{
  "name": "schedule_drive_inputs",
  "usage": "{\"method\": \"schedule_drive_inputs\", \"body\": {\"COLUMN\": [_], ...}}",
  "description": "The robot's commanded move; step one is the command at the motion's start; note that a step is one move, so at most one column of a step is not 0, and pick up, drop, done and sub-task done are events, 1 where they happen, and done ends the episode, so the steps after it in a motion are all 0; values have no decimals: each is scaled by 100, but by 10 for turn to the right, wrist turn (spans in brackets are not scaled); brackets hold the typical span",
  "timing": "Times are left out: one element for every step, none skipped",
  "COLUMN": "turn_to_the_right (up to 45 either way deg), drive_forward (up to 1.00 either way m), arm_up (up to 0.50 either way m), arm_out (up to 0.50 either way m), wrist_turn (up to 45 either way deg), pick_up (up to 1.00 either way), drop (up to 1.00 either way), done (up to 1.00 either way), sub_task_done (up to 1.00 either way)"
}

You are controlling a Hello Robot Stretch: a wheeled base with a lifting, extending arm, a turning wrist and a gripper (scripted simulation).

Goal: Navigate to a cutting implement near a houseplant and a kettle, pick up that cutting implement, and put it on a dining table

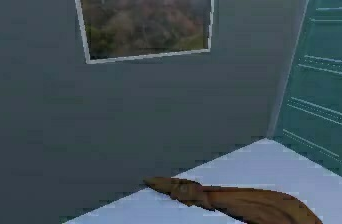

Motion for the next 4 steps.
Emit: {"method": "schedule_drive_inputs", "body": {"turn_to_the_right": [450, 450, 60, 0], "drive_forward": [0, 0, 0, 100], "arm_up": [0, 0, 0, 0], "arm_out": [0, 0, 0, 0], "wrist_turn": [0, 0, 0, 0], "pick_up": [0, 0, 0, 0], "drop": [0, 0, 0, 0], "done": [0, 0, 0, 0], "sub_task_done": [0, 0, 0, 0]}}
